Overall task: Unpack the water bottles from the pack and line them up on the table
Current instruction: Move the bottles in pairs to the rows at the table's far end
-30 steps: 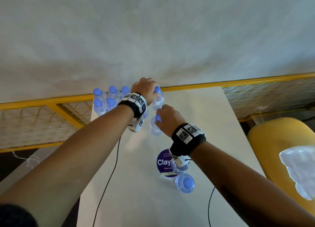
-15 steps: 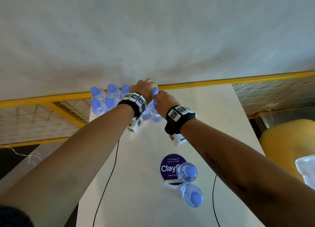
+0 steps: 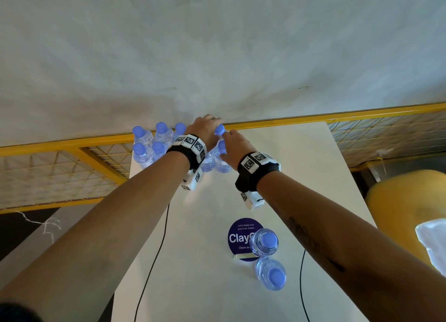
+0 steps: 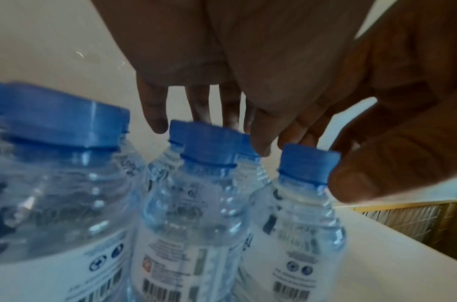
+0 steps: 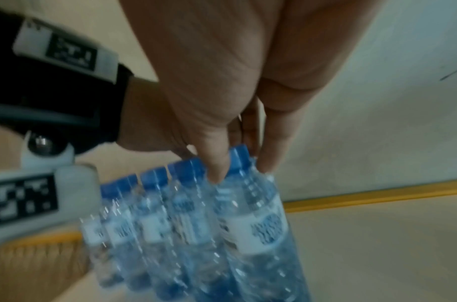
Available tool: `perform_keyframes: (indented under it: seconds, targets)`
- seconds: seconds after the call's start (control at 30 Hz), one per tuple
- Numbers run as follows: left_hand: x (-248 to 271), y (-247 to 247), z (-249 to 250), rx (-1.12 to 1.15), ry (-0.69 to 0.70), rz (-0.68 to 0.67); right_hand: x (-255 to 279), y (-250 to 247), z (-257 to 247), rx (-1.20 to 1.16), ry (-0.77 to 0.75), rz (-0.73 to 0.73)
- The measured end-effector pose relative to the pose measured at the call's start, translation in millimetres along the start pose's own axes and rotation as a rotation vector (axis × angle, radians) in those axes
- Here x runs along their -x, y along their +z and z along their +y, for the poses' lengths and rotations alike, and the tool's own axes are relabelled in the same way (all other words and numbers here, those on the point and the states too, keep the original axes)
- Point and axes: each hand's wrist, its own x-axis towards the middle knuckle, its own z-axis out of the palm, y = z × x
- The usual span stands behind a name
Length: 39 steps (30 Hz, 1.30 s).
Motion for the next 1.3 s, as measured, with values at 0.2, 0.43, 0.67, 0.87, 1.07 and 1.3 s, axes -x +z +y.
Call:
perform_keyframes:
  seconds: [0.2,0.43,0.67,0.87,1.07,1.3]
  targets:
    - [77,-7,36,0.139,0.089,0.170,121,-31,3,-0.115,-0.004,-0.005]
    - [198,35,122,0.200,0.269,-0.295,277,-15,14,-0.032,0.088,-0.247]
    - [243,81,150,0.144,0.186,-0.313,334,39,20,-0.029,0.142,-0.184]
    - [234,87,163,0.002,0.170,-0.259,333,67,24,-0.025,0.144,-0.036]
    - [187,47,160,-0.111,0.227,-0.071,331,64,27,-0.044,0.115,-0.033]
    - [70,-10,140,-0.162,0.139,0.008,330,63,31,-0.100,0.086,-0.089]
